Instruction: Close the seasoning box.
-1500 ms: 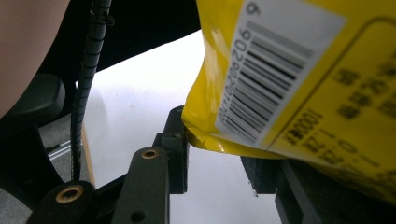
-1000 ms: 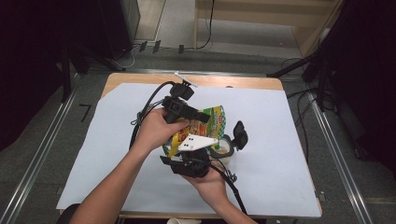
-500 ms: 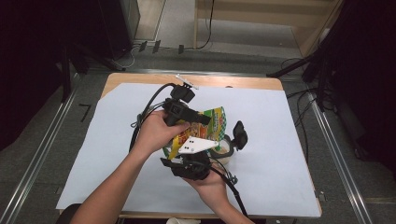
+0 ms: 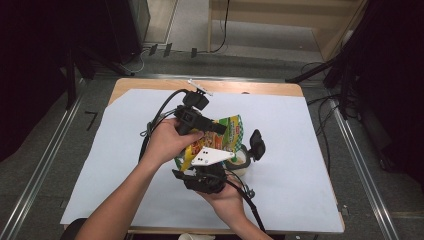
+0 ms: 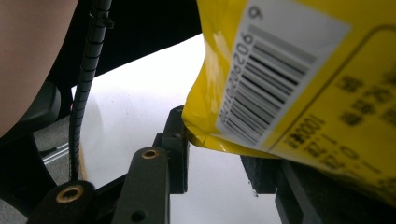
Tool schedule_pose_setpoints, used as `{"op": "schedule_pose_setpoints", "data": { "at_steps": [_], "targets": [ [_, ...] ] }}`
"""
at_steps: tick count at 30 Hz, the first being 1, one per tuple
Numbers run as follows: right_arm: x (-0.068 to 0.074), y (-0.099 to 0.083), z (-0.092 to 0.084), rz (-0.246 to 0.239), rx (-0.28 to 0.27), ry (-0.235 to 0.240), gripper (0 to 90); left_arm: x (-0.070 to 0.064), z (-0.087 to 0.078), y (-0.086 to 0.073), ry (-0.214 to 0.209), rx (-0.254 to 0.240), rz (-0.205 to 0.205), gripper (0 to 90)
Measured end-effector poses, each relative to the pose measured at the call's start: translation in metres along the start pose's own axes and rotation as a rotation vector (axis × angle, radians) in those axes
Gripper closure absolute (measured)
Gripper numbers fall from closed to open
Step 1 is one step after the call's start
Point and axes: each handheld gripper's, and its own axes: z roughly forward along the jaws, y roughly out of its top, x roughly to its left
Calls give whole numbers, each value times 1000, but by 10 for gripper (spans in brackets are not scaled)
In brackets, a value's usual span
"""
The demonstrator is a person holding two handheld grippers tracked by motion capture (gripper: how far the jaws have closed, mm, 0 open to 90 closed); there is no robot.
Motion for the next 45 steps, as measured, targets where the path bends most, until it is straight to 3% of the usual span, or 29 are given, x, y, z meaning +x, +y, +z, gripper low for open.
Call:
{"op": "schedule_pose_setpoints", "data": {
  "at_steps": [11, 26, 31, 35, 43, 45],
  "targets": [
    [0, 0, -1, 17, 5, 13, 665, 1, 2, 1, 2, 17, -18, 761],
    [1, 0, 0, 8, 8, 9, 665, 2, 4, 1, 17, 38, -6, 784],
    [1, -1, 0, 1, 24, 5, 665, -1, 7, -2, 57, 72, 54, 793],
    [2, -2, 2, -11, 26, -4, 666, -3, 6, -2, 63, 102, 76, 793],
    [4, -3, 2, -20, 31, -13, 670, -11, 13, -2, 76, 184, 165, 772],
    [4, -3, 2, -22, 32, -16, 670, -9, 14, -1, 66, 187, 157, 768]
  ]
}}
